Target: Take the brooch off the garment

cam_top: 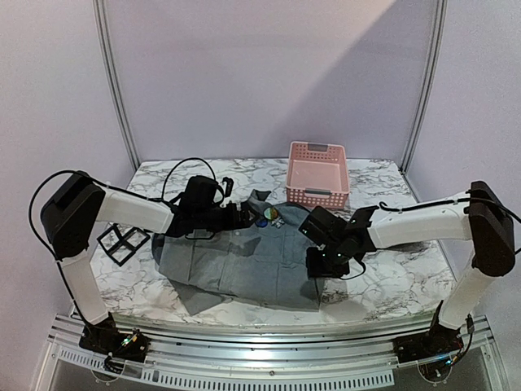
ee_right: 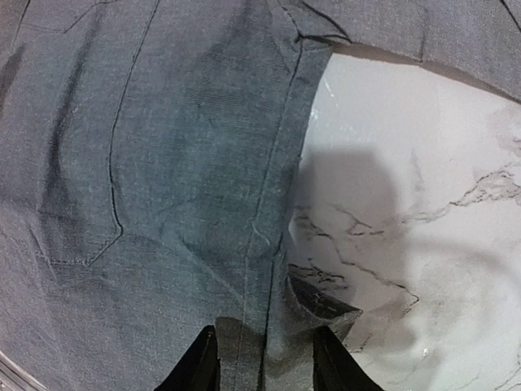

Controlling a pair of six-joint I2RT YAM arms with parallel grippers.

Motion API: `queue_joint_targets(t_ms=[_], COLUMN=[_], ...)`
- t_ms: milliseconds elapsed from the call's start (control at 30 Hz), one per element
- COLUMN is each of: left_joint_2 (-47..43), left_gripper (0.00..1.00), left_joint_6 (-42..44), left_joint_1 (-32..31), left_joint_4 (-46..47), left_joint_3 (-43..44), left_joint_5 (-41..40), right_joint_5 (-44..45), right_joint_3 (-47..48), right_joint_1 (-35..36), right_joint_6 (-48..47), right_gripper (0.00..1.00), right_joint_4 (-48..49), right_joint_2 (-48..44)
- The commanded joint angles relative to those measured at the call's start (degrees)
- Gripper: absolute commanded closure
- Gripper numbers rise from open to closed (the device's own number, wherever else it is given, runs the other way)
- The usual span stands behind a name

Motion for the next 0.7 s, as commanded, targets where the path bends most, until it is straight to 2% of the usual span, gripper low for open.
queue_joint_targets(t_ms=[0,267,533,667], left_joint_2=[-1.65,-1.76,-2.1,-1.68], left_gripper=[0.02,0.02,0.02,0.02], left_joint_6=[0.73,1.14,1.65,2.13], left_joint_1=[0.21,0.21,0.21,0.21], left_joint_4=[-1.13,-1.56,-1.91,-1.91], left_joint_3=[0.21,0.68,0.46,0.83], left_joint_5=[-0.27,-0.29,-0.52,-0.8], right_joint_5=[1.24,3.62,2.99,1.21], right_joint_3=[1.31,4.37,4.19,2.03], right_joint_1=[-0.03,1.91,2.86,2.87], right_joint_6=[-1.35,-1.04,-0.5,-0.6], right_gripper=[0.63,0.65,0.76,0.89], right_joint_4=[-1.15,-3.82,-4.19,-3.17], right_joint_2=[1.51,5.0,6.81,5.82])
